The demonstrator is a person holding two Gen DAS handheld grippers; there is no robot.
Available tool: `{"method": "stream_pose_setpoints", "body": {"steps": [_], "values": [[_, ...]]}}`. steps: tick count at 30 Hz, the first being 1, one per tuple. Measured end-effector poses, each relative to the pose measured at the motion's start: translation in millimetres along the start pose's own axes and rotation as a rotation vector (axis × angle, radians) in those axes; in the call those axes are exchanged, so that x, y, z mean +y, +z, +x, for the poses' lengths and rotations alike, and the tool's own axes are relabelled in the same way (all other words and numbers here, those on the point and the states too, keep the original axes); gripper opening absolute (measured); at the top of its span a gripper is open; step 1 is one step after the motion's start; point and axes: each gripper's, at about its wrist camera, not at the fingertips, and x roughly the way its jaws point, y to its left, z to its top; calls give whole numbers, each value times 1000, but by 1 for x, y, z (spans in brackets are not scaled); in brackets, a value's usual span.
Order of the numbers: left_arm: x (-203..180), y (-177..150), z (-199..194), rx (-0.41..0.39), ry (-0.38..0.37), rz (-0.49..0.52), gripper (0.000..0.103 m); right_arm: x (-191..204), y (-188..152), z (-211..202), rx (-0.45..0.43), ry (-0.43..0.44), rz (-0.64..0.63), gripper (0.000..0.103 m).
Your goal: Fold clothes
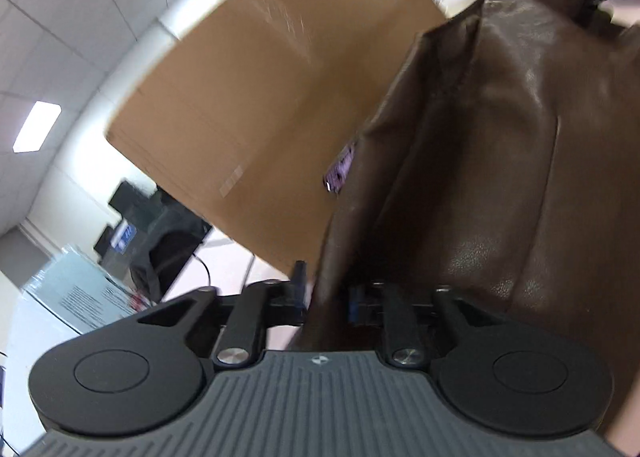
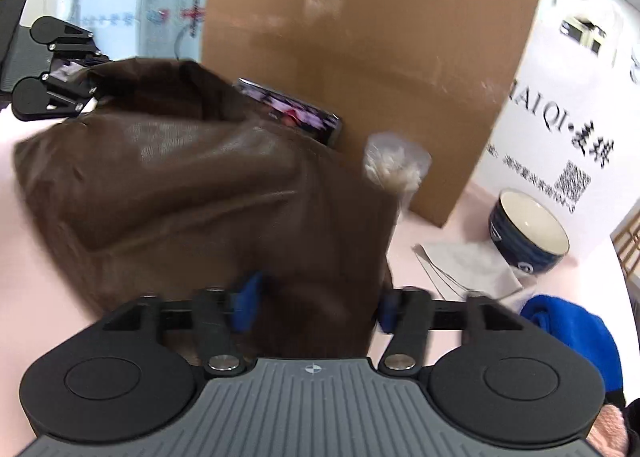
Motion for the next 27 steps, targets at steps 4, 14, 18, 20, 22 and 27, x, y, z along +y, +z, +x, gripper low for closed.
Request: {"method": "stream_pose_setpoints", "body": {"steps": [4,14,18,20,22,27], "values": [[11,-15,24,27,-4,-157,55,-26,-14,9,-12,32,169,71],[49,-45,-25,44,-54,-676,83,-53,-41,2,-84,25,473,83],[46,-74,-16,189,-165,-898,83,-51,-47,10,-72,35,487,83],[45,-87,-15,205,-205,-990,83,-50,-48,15,-86,34,492,83],[47,-89,-17,198,-208,-1037,82,-51,-49,17,-96,38,494,81],[41,-83,-16,169,-239,-1063,64,-47,-49,22,-109,37,470,54]]}}
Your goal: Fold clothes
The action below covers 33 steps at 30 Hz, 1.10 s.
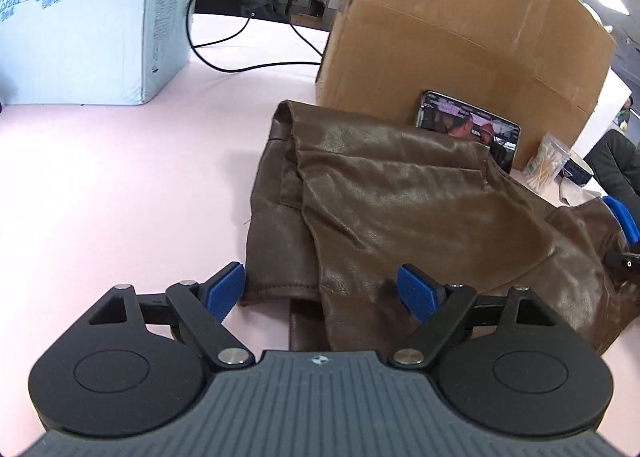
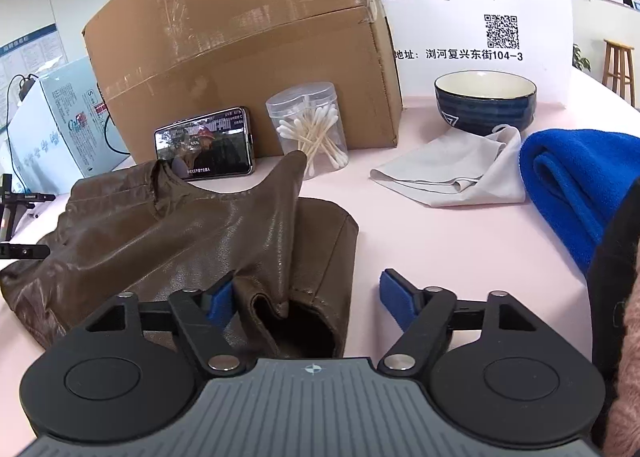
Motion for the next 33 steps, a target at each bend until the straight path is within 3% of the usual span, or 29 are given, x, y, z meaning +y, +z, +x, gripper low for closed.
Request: {"method": "stream_pose_setpoints", "body": {"steps": [1,4,7,11,18,19,21,22,23,26,29,33], "values": [[1,-2,-2,-2,-20,0,52,1,0,1,0,12,-3,50],[12,-9,-16,-23,-5,9,33,7,0,2,1,14,-24,43],[20,-13,-27,-45,-43,-27,23,10,-1,-1,7,55,-5,30],[17,-25,-47,-60,-55,-9,22,22,-5,-7,24,76,-19,25],[19,-55,-97,-68,-22,45,23,52,-27,-46,52,107,-56,26],[18,-60,-104,-72,-7,76,26,58,-31,-53,48,94,-74,27],[14,-65,-111,-92,40,143,41,68,-35,-60,30,36,-127,56],[8,-66,-111,-115,130,198,56,73,-37,-61,17,-12,-157,61],[2,-67,-112,-139,234,259,63,77,-37,-62,1,-74,-182,65],[-18,-70,-119,-259,465,403,69,86,-35,-72,-70,-170,-192,75],[-37,-70,-132,-389,509,440,80,100,-33,-83,-170,-248,-225,80],[-70,-70,-129,-470,449,511,80,121,-30,-85,-263,-284,-280,81]]}}
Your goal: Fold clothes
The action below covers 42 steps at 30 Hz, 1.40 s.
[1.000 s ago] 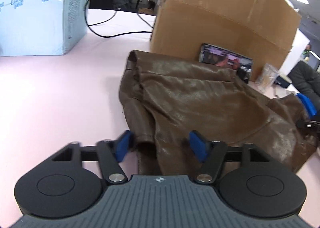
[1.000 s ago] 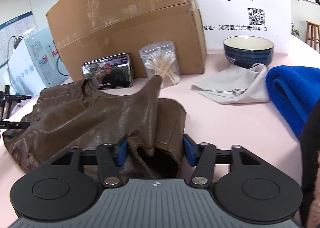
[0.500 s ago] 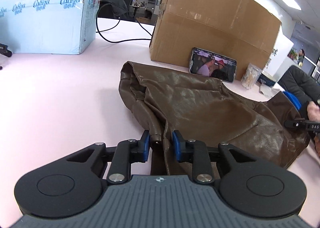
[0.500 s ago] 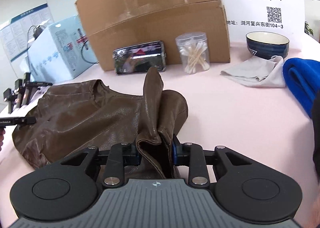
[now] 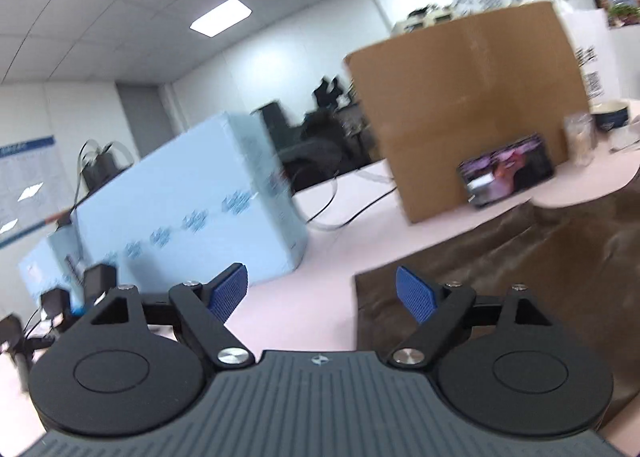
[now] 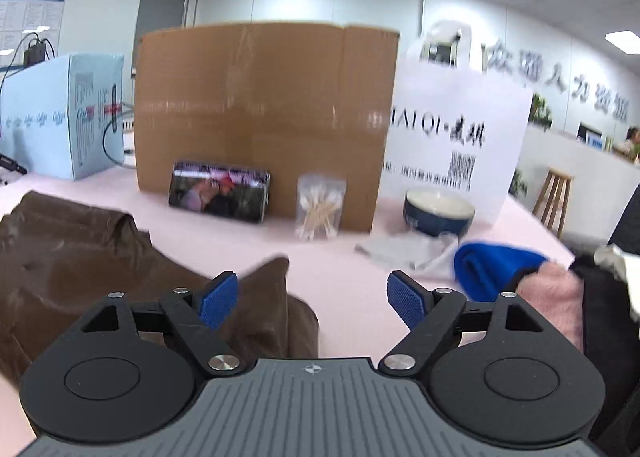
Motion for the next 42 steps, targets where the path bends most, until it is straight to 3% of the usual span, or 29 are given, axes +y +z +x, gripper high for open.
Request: {"method": "stream_pose_setpoints", "body": {"steps": [6,8,15,19,21,25,28,31,36,38,42], "values": [[-62,18,3,-113,-119,147,82,19,-16,29,23,-144,-148,82],[-77,17,17,-74,-148,199,82,11,-24,39,59,-172,-125,82],[-94,-8,59,105,-146,255,83,-7,-33,52,131,-164,-43,88],[-91,-14,63,129,-166,236,85,-4,-36,60,167,-155,-54,89],[-88,-15,64,136,-174,214,86,-2,-37,63,188,-156,-61,96],[-79,-9,55,91,-136,178,86,-2,-38,65,205,-150,-55,98],[-66,4,38,30,-122,54,86,-6,-38,63,195,-130,-30,98],[-65,14,22,6,-182,-46,87,-16,-35,52,137,-90,31,98],[-88,10,9,6,-249,17,87,-29,-24,13,65,-56,128,98],[-101,6,4,-12,-299,69,88,-32,-25,-1,66,-37,180,98],[-117,-1,5,0,-315,144,89,-23,-37,-29,112,-46,231,98]]}}
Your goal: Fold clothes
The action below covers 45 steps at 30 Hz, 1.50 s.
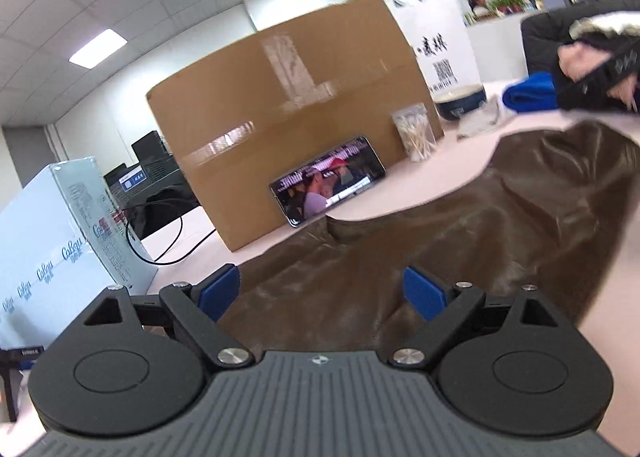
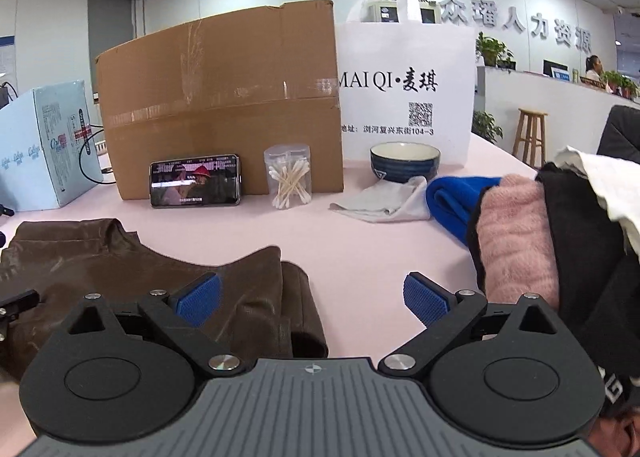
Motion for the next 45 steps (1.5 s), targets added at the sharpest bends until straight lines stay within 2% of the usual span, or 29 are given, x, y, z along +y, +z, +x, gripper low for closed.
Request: {"method": "stream_pose_setpoints", "body": {"steps": [3,7,13,16,22,27,33,34,35,36,37,38,40,41,42,45], "values": [[-3,-1,4,17,-17,11,90,8,-13,-16,31,-19,4,98],[-3,-3,9,47,-13,8,100,8,-28,-34,68,-40,66,98],[0,-6,13,65,-20,0,103,-5,-41,-34,132,21,252,98],[0,-6,14,71,-24,0,103,-13,-47,-31,131,69,346,99],[-1,-6,14,76,-28,0,103,-26,-45,-20,92,128,451,99],[-1,-6,14,79,-29,2,103,-38,-32,7,103,194,472,99],[0,-6,15,81,-31,0,103,-41,-17,42,119,266,398,98],[1,-6,15,83,-34,-3,103,-41,-17,45,115,275,397,97],[1,-6,16,85,-37,-6,103,-42,-16,47,114,283,398,91],[1,-6,16,86,-38,-8,103,-43,-16,49,115,294,402,77],[2,-6,16,88,-41,-11,103,-44,-17,51,118,308,409,68],[2,-6,16,91,-43,-13,103,-45,-18,53,127,327,419,51],[2,-6,17,94,-45,-16,103,-47,-19,55,133,348,435,43],[3,-6,17,96,-47,-18,103,-47,-19,54,128,358,439,33],[3,-6,17,97,-48,-20,103,-48,-18,52,116,371,440,28],[4,-6,17,94,-52,-29,103,-43,-11,44,79,386,428,24]]}}
